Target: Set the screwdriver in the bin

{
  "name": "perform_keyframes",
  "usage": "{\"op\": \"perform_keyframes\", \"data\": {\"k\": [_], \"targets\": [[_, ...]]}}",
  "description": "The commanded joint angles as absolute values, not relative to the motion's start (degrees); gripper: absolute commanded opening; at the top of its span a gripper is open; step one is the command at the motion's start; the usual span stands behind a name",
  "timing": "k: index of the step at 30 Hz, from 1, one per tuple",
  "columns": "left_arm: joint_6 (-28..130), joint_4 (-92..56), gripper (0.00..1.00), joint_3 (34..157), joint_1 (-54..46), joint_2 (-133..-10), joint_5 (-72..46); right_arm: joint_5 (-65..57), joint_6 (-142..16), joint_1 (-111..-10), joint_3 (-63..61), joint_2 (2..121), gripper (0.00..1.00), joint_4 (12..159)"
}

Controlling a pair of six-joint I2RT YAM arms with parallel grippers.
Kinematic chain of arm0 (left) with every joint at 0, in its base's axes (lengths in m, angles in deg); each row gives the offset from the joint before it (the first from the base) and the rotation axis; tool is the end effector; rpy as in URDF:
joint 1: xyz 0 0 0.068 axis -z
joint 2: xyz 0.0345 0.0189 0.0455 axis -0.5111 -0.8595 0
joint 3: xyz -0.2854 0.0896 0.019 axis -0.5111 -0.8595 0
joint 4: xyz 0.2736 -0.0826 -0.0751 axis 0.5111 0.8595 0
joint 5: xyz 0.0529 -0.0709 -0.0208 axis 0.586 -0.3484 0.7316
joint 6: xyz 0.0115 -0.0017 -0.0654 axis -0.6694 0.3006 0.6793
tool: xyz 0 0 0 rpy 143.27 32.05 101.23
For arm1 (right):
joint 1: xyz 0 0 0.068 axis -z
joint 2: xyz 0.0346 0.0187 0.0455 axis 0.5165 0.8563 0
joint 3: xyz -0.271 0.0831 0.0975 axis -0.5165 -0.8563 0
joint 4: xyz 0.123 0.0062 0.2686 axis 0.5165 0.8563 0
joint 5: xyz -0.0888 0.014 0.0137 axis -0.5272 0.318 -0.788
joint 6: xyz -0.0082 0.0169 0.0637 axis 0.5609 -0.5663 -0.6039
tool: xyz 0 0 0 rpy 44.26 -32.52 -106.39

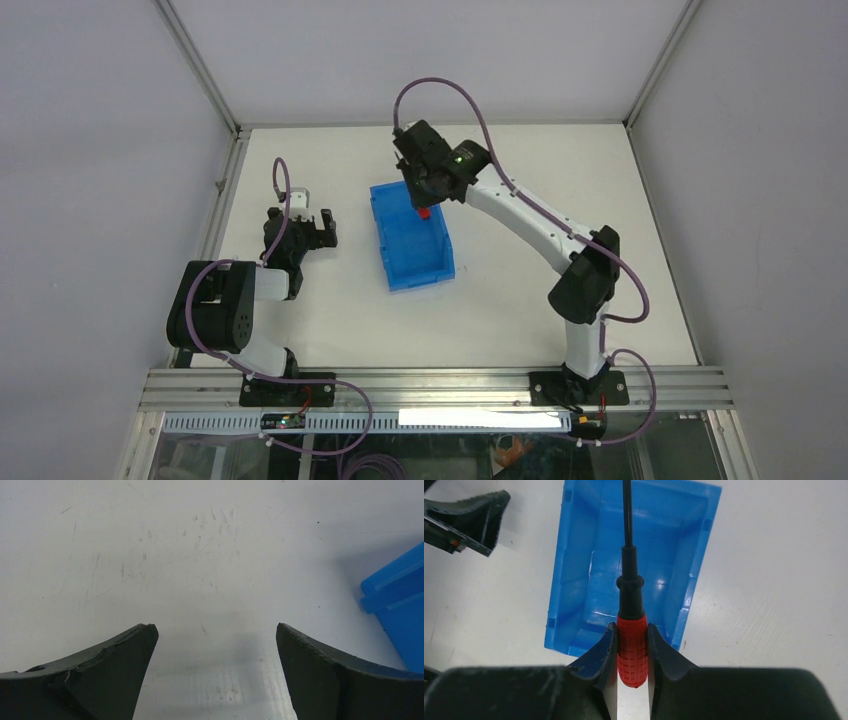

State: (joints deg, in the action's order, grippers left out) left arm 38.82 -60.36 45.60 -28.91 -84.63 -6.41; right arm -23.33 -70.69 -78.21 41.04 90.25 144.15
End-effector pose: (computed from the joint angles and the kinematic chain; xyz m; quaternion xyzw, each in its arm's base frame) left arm 0.2973 -0.0110 0.1254 0.0240 0.8269 -0.0186 0.5615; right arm 0.3260 0.3347 0.3881 -0.2307 0.9103 0.0830 0.3334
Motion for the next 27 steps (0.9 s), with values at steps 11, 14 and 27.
{"op": "perform_keyframes", "data": {"k": [11,14,27], "targets": [[40.02,-62.00,0.99,45.37,-28.82,-82.65,-7.20,-28.30,-82.18,-84.02,22.18,98.40,0.04,125.87],[40.02,-62.00,0.99,45.37,-28.87,-82.65,-7.21,-28.48,-83.90,-84.07,20.58,100.16,0.10,124.34],[40.02,-62.00,0.99,45.37,-28.82,-82.65,-7.22,-31.77,-81.03,-84.00,25.79,97.61,0.50,127.91]]}}
